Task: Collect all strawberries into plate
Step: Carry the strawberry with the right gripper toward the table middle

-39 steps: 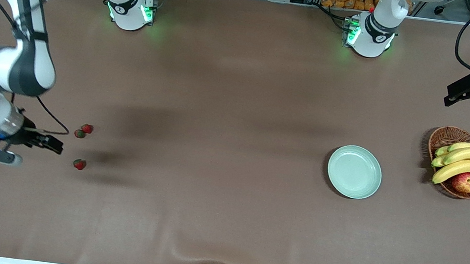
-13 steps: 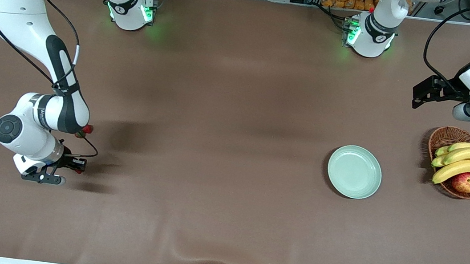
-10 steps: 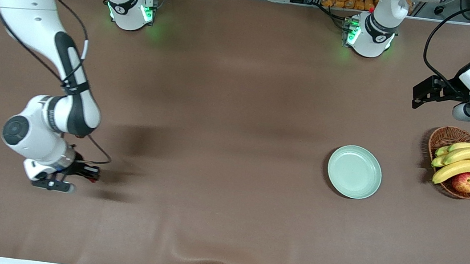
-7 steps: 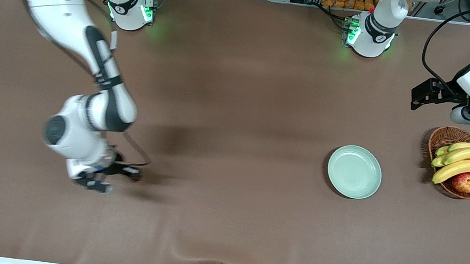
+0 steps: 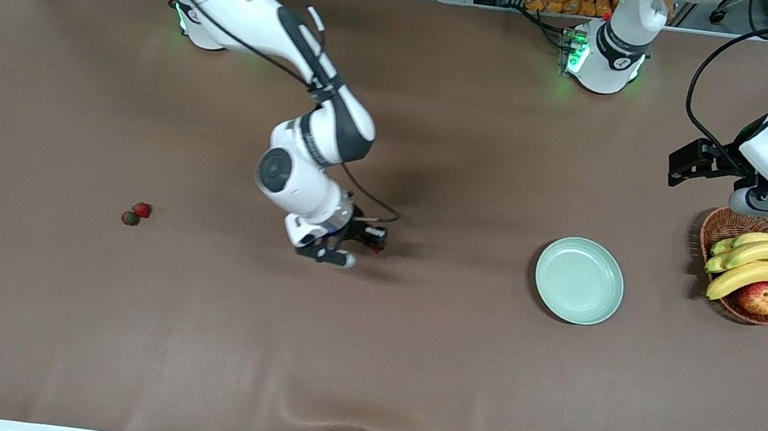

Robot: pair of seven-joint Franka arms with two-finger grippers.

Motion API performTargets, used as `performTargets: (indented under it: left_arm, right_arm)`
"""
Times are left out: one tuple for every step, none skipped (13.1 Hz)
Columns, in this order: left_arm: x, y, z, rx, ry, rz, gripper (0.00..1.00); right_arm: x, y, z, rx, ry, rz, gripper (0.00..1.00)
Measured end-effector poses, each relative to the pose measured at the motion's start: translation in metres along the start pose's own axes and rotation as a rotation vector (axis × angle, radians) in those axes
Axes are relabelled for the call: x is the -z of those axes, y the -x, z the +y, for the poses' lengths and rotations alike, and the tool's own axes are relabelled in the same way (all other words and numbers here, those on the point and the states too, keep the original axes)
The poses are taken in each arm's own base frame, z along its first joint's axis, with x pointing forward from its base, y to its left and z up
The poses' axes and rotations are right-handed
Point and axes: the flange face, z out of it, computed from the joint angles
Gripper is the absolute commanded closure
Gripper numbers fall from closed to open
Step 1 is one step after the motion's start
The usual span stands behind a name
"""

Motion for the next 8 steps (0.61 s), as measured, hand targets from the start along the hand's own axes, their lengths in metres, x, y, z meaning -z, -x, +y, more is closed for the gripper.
performTargets:
  left_arm:
    - [-0.004, -0.001, 0.000, 0.000, 0.000, -0.002, 0.00]
    - [-0.010, -0.002, 0.000, 0.000, 0.000, -0.004, 0.00]
    - [-0.019, -0.004, 0.000, 0.001, -0.001, -0.008, 0.00]
    - [-0.030, -0.006, 0.000, 0.002, -0.001, -0.014, 0.00]
    - [-0.041, -0.008, -0.001, 0.003, -0.002, -0.019, 0.00]
    - [-0.052, -0.010, -0.001, 0.003, -0.002, -0.021, 0.00]
    - [-0.062, -0.013, 0.001, 0.003, -0.002, -0.022, 0.00]
    - [-0.073, -0.016, 0.007, 0.013, -0.003, -0.027, 0.00]
  right_arm:
    - [-0.012, 0.009, -0.005, 0.013, -0.003, 0.014, 0.92]
    - [-0.023, 0.014, -0.008, 0.015, -0.010, 0.033, 0.78]
    - [-0.033, 0.016, -0.008, -0.008, -0.019, 0.049, 0.47]
    - [-0.040, 0.016, -0.007, -0.045, -0.025, 0.057, 0.33]
    - [-0.044, 0.014, -0.007, -0.086, -0.031, 0.061, 0.22]
    - [-0.043, 0.010, -0.008, -0.120, -0.038, 0.069, 0.07]
    - [-0.037, 0.004, -0.009, -0.140, -0.046, 0.081, 0.00]
    - [-0.029, -0.006, -0.009, -0.155, -0.056, 0.096, 0.00]
